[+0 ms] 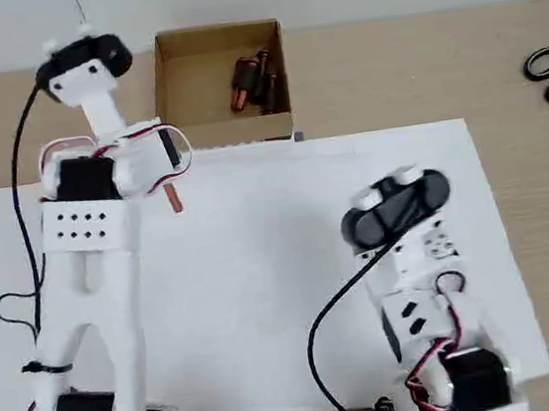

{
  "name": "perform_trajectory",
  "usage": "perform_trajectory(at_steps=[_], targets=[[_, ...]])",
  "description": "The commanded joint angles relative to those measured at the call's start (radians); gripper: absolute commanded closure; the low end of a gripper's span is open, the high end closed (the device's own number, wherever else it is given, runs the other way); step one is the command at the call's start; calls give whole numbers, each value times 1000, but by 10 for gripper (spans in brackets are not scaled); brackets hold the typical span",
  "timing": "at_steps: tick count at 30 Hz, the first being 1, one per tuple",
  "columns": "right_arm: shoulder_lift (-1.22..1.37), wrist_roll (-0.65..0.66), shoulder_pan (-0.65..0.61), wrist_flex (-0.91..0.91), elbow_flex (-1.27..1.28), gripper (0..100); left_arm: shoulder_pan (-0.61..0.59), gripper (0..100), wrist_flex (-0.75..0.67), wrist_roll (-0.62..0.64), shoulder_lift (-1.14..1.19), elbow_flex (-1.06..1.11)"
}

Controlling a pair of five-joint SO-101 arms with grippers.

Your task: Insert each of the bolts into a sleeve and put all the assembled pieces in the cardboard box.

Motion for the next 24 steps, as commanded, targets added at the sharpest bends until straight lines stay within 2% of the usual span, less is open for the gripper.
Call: perform_trajectory(at_steps=[1, 6, 11, 14, 18, 24], targets=[[-74, -9, -73, -70, 92, 996, 34, 995, -121, 130, -104, 91], [-147, -14, -120, -85, 213, 996, 95, 995, -364, 238, -261, 340], [-177, -97, -157, -85, 267, 996, 170, 995, -655, 256, -500, 648], [-177, -132, -188, -85, 284, 996, 213, 995, -778, 256, -637, 800], [-177, -178, -229, -85, 313, 996, 253, 995, -856, 255, -763, 920], [-177, -180, -300, -165, 336, 996, 301, 995, -862, 253, -842, 1012]])
